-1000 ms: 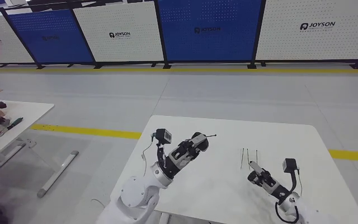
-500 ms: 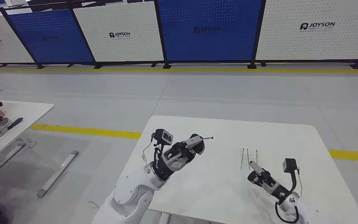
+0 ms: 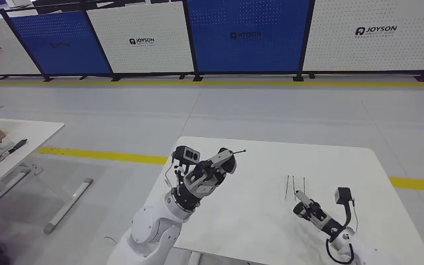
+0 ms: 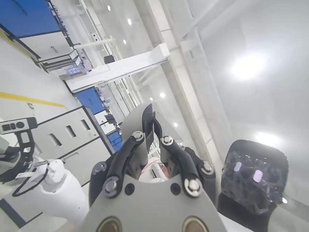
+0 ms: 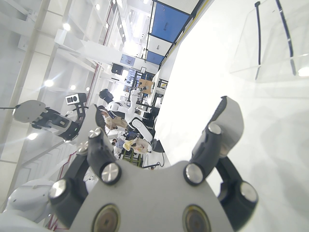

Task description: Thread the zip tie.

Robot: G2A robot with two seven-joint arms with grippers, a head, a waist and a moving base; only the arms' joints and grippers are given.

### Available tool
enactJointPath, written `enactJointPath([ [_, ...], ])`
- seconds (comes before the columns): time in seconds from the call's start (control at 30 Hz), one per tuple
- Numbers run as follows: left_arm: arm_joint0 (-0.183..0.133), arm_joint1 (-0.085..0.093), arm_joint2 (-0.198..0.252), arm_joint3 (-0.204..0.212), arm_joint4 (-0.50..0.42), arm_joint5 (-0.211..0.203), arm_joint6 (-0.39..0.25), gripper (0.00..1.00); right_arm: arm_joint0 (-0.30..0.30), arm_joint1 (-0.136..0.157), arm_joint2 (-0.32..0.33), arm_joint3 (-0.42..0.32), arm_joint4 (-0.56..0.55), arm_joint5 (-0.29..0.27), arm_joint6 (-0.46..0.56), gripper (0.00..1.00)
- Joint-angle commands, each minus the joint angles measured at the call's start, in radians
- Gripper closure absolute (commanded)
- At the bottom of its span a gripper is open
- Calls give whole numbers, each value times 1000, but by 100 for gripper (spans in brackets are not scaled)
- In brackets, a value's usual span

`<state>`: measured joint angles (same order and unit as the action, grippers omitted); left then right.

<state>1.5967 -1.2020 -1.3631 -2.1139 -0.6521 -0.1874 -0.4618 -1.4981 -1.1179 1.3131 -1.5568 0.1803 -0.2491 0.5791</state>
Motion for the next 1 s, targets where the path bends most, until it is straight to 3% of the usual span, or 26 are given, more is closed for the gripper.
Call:
enactJointPath([
  [0.0,-6,1,10,20,35,15,-2,100,0,0,0,0,0,0,0,0],
  [0.1,-20,2,23,60,134,10,5,100,0,0,0,0,0,0,0,0],
  [0.3,-47,3,71,167,225,33,-1,100,0,0,0,0,0,0,0,0],
  [0.43,-74,5,89,282,304,60,1,100,0,0,0,0,0,0,0,0],
  [0.53,-88,5,99,344,349,70,16,100,0,0,0,0,0,0,0,0],
  [0.6,-95,7,111,385,376,109,12,100,0,0,0,0,0,0,0,0],
  [0.97,-100,7,114,388,389,118,9,100,0,0,0,0,0,0,0,0],
])
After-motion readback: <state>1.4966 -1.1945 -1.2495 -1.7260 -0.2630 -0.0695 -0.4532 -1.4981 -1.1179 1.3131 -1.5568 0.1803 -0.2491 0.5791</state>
